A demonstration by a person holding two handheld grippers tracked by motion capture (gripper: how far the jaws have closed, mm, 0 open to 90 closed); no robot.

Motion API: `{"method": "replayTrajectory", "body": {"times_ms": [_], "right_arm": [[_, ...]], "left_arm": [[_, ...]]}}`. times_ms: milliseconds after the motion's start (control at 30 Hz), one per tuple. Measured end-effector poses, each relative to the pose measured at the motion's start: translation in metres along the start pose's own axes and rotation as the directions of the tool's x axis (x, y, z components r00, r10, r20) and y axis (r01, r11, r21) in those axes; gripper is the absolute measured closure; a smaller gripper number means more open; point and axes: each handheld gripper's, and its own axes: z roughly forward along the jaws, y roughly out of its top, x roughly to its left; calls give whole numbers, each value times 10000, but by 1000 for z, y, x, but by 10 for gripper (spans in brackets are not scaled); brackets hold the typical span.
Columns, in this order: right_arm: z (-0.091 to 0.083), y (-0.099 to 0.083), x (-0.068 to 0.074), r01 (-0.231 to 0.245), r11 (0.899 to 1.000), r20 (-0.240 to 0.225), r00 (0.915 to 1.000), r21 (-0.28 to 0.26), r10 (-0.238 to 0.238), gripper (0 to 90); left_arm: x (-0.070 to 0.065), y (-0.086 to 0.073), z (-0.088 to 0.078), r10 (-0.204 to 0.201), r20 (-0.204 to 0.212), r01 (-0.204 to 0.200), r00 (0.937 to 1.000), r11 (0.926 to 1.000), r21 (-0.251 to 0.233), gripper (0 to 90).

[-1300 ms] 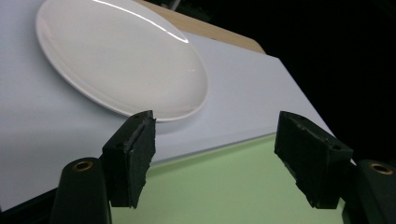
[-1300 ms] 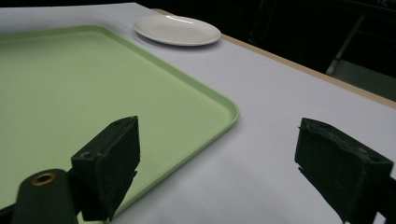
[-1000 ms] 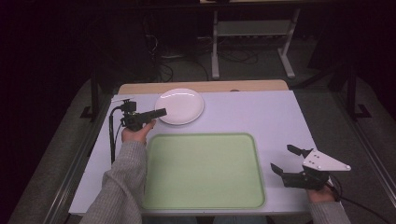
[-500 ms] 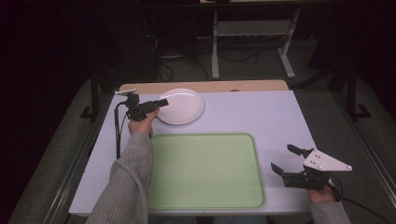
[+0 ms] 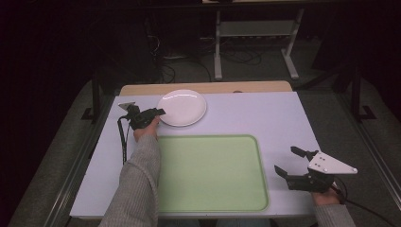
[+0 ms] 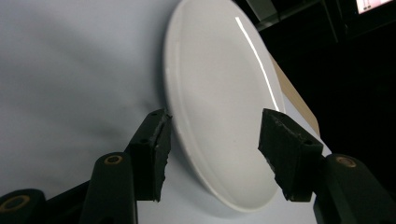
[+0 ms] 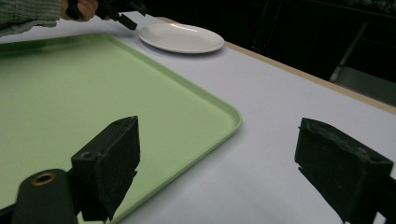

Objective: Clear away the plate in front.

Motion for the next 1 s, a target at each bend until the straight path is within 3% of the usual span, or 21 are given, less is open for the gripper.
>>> {"method": "replayTrajectory", "body": {"times_ms": [100, 267, 433, 600, 700, 800, 1000], "right_arm": [[0, 0, 0, 13, 10000, -6, 10000, 0, -13, 132], [0, 0, 1, 45, 10000, -9, 10000, 23, -45, 132], [0, 0, 0, 31, 10000, -20, 10000, -3, -31, 132], [0, 0, 0, 62, 10000, -39, 10000, -62, -62, 132], [0, 0, 0, 62, 9999, -39, 10000, -87, -62, 132], [-1, 0, 0, 32, 9999, -44, 10000, -128, -33, 132], [-1, 1, 0, 69, 9998, -78, 9999, -181, -71, 132]], "left_arm": [[6, -1, 3, -729, 341, 725, 9968, 9973, 123, 444], [5, -2, 5, -1096, 216, 1094, 9937, 9939, 101, 459], [5, -4, 10, -1209, 79, 1208, 9926, 9926, 136, 451], [4, -7, 16, -1643, 261, 1641, 9861, 9864, 82, 452], [2, -10, 22, -2031, 661, 2028, 9769, 9792, 113, 463], [1, -10, 24, -2309, 624, 2310, 9710, 9729, 44, 455], [1, -13, 28, -2400, 619, 2405, 9688, 9707, -7, 484]]}}
